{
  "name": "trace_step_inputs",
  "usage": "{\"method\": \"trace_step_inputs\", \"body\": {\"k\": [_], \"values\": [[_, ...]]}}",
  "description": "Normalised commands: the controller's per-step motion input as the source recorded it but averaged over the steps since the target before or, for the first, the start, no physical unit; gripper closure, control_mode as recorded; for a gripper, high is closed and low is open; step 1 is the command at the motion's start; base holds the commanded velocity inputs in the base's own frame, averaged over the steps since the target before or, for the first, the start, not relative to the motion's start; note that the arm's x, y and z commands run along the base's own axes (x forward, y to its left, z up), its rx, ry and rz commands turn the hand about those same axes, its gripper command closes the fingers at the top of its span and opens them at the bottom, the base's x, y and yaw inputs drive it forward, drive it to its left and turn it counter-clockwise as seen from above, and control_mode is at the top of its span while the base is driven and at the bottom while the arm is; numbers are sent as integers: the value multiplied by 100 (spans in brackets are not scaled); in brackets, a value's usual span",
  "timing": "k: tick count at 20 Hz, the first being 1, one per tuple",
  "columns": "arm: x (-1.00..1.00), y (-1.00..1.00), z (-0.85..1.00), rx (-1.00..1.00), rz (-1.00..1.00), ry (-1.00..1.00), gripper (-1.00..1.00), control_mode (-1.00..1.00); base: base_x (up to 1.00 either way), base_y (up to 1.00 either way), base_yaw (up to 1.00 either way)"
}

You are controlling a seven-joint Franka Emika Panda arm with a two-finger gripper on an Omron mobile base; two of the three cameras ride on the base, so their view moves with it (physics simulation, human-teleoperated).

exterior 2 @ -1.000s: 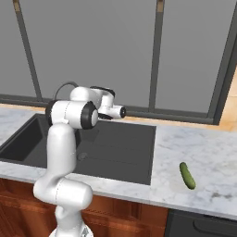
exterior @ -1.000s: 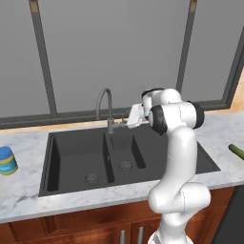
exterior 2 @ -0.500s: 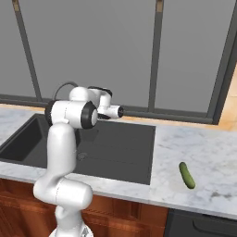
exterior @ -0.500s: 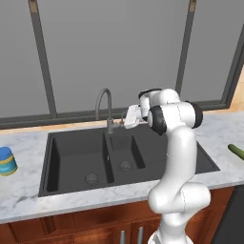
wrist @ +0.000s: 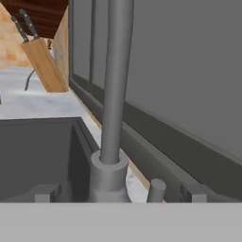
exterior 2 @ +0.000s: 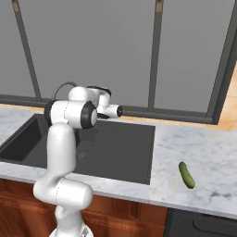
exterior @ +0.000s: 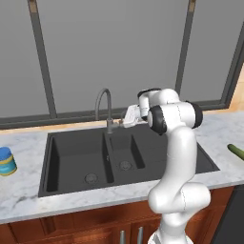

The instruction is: Turn on the sink faucet. Then move the cucumber from the counter to the sink. Turn off the sink. Move the vegetable from the sink to the pot next to the stove. Finally move the pot to the rear left burner.

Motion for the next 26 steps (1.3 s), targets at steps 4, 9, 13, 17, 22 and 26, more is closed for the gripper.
{"method": "trace_step_inputs", "body": {"k": [4, 9, 13, 17, 22, 26], "values": [[40, 0, -29, 7, 0, 6, -100, -100, 0, 0, 0], [43, -8, -38, 7, 0, 3, -100, -100, 0, 0, 0], [44, -6, -46, 6, 0, 4, -100, -100, 0, 0, 0], [50, 2, -50, 8, 0, 3, -100, -100, 0, 0, 0], [43, 4, -62, 8, 0, 6, 100, -100, 0, 0, 0], [15, 4, -48, 6, 0, 9, 100, -100, 0, 0, 0]]}}
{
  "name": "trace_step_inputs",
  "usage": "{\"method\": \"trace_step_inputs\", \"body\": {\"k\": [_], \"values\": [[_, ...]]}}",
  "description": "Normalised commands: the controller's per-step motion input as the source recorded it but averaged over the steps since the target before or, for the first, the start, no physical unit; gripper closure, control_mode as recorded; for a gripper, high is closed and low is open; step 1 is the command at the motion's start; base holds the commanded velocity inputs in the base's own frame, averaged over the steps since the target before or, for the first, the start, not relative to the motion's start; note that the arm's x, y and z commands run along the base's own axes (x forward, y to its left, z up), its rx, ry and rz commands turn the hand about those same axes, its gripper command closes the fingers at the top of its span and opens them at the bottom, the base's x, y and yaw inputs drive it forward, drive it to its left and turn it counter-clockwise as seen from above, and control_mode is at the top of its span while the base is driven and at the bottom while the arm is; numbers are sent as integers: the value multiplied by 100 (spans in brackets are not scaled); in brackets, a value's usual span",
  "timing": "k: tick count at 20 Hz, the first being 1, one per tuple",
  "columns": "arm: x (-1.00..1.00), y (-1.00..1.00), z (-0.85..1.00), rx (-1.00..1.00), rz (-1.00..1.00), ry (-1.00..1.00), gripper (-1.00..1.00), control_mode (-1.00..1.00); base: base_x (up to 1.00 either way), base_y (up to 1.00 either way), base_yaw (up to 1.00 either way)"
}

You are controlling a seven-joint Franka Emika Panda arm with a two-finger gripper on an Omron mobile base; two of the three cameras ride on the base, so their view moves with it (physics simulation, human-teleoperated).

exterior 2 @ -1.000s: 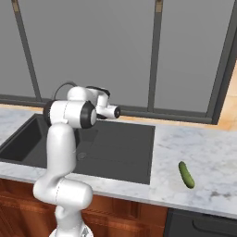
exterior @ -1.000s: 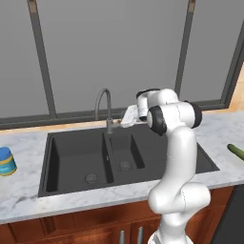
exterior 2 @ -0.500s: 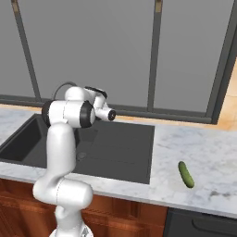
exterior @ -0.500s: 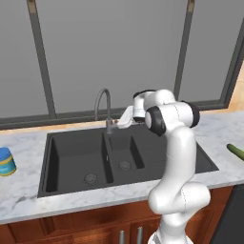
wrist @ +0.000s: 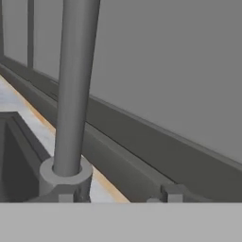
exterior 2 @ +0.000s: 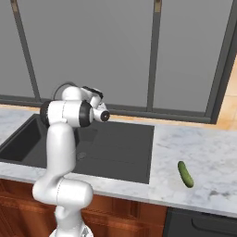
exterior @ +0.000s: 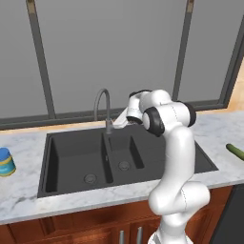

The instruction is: Turn on the sink faucet. Then move the cucumber from the counter to the sink. Turn off the sink. Move the vegetable from the sink to the pot next to the stove. Finally move the pot to the rear left burner.

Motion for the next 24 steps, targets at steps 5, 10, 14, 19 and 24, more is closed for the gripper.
{"method": "trace_step_inputs", "body": {"k": [5, 10, 14, 19, 24], "values": [[11, -1, -35, 3, 0, -1, 100, -100, 0, 0, 0], [1, -19, -30, 1, 0, -1, 100, -100, 0, 0, 0], [0, -49, -45, 7, 0, 0, 100, -100, 0, 0, 0], [0, -69, -58, 11, 0, 0, 100, -100, 0, 0, 0], [0, -67, -58, 11, -2, 8, 100, -100, 0, 0, 0]]}}
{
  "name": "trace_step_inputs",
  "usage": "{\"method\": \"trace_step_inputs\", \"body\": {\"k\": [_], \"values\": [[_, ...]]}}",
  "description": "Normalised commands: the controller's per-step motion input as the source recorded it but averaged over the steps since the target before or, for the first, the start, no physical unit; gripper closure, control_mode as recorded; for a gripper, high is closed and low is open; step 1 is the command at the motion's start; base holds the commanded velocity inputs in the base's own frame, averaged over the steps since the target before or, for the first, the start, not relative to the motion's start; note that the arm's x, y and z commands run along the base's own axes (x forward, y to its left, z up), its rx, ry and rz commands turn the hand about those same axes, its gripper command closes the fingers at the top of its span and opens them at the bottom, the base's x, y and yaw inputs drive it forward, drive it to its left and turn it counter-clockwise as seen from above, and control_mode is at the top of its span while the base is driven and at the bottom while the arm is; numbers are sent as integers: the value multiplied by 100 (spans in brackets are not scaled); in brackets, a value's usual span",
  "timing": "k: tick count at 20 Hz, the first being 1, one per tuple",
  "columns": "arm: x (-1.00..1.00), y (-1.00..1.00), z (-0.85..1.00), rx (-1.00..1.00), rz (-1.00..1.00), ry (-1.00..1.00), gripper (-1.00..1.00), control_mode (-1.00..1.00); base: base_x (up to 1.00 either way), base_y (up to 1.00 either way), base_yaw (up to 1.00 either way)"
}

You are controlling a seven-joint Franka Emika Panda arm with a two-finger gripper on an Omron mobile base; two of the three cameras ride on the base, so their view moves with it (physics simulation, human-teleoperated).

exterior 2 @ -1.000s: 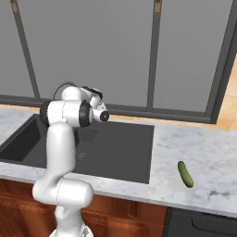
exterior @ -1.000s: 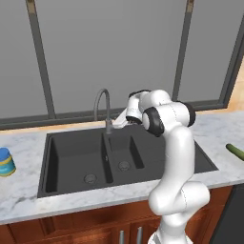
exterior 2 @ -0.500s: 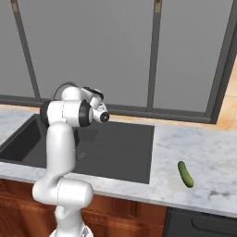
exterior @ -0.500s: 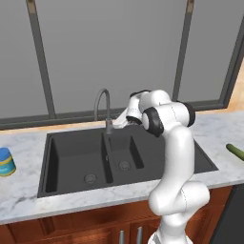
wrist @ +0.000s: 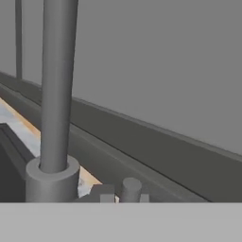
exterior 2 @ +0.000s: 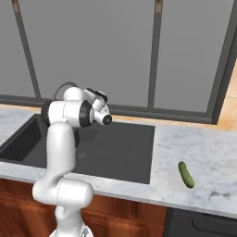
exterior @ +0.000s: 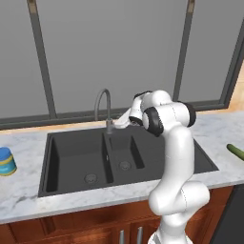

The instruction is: Turn on the sink faucet. Then move the cucumber from the counter to the sink. Turn off the sink. Move the vegetable from the sink to the pot next to the stove. Finally move the pot to the rear left burner.

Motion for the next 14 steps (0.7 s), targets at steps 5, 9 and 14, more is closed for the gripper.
{"method": "trace_step_inputs", "body": {"k": [5, 9, 14], "values": [[0, -63, -45, 10, -3, 14, 100, -100, 0, 0, 0], [0, -66, -44, 9, -5, 16, 100, -100, 0, 0, 0], [0, -74, -60, 9, -4, 11, 100, -100, 0, 0, 0]]}}
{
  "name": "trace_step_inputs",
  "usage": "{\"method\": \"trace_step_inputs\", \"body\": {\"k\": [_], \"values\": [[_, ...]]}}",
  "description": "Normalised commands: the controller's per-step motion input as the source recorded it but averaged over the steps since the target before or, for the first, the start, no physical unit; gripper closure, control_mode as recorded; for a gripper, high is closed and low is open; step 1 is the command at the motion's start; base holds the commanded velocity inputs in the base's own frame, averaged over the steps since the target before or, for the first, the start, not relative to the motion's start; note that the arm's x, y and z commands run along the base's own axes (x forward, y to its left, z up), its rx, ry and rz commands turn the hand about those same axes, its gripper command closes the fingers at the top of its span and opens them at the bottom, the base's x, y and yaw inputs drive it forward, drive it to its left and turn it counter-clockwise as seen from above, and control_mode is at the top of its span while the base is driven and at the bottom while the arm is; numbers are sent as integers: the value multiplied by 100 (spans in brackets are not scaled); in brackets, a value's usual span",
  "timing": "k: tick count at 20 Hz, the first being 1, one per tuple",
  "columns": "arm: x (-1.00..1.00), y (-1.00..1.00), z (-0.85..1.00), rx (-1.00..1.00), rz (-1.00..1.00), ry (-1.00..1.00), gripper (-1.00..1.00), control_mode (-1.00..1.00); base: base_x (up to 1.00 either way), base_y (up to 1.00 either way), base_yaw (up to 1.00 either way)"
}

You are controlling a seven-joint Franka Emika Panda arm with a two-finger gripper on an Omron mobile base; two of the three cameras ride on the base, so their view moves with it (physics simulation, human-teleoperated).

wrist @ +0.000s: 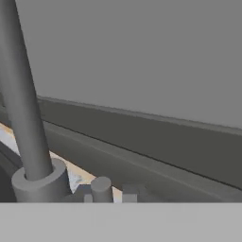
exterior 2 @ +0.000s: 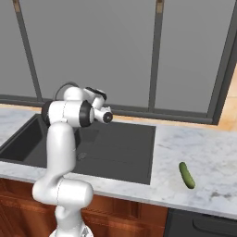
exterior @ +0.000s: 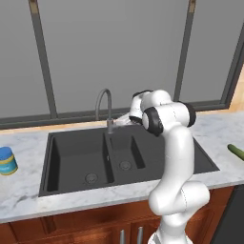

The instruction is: Turn on the sink faucet. Then move the cucumber from the counter to the sink. Turn off the sink. Move the vegetable from the sink to the pot next to the stove. Finally move the pot to the rear left burner.

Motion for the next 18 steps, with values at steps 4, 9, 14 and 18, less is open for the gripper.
{"method": "trace_step_inputs", "body": {"k": [4, 9, 14, 18], "values": [[-3, -81, -77, 11, -3, 6, 100, -100, 0, 0, 0], [-2, -80, -78, 11, -2, 7, 100, -100, 0, 0, 0], [0, -79, -72, 11, -2, 8, 100, -100, 0, 0, 0], [0, -77, -71, 11, -2, 9, 100, -100, 0, 0, 0]]}}
